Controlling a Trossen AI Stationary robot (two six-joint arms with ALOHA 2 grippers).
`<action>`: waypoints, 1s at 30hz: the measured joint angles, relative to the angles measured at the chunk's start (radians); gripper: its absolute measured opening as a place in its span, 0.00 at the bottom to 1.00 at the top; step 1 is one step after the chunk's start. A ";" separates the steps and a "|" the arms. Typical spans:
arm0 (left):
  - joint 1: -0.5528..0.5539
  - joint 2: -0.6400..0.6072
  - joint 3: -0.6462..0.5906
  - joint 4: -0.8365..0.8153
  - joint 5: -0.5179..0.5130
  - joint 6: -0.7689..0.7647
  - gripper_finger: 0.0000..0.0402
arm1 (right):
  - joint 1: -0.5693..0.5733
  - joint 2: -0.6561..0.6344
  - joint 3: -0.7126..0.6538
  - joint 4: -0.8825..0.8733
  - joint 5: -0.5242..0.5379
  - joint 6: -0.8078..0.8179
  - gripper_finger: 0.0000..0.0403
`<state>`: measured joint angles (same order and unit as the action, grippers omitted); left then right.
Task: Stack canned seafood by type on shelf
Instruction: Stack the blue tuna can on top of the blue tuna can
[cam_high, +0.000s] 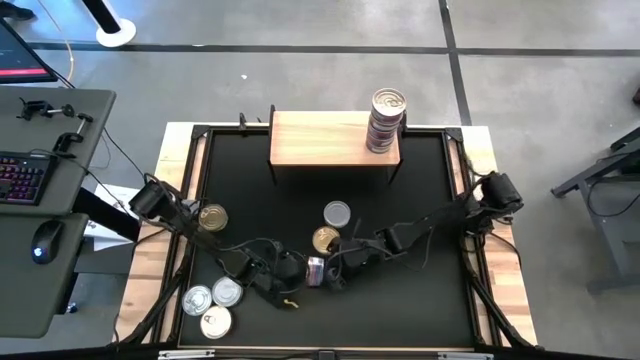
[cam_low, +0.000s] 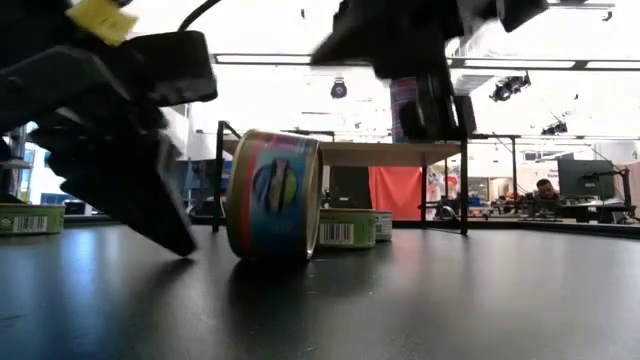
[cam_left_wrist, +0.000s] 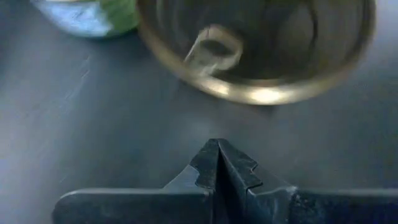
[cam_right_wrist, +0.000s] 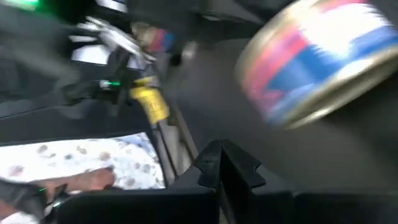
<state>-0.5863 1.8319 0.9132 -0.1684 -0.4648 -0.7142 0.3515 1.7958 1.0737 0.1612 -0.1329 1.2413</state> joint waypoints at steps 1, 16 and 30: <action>-0.003 -0.011 0.000 -0.042 -0.002 -0.016 0.00 | 0.000 -0.020 0.000 0.002 0.000 -0.012 0.00; -0.150 -0.070 0.000 -0.060 -0.024 -0.191 0.00 | -0.083 0.042 0.576 -0.789 0.004 -0.760 0.02; -0.290 -0.349 0.001 -0.225 -0.227 -0.509 0.00 | -0.099 0.394 1.079 -1.323 0.069 -1.617 0.59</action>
<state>-0.8762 1.4833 0.9146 -0.3935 -0.6913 -1.2231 0.2529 2.1901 2.1527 -1.1616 -0.0643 -0.3759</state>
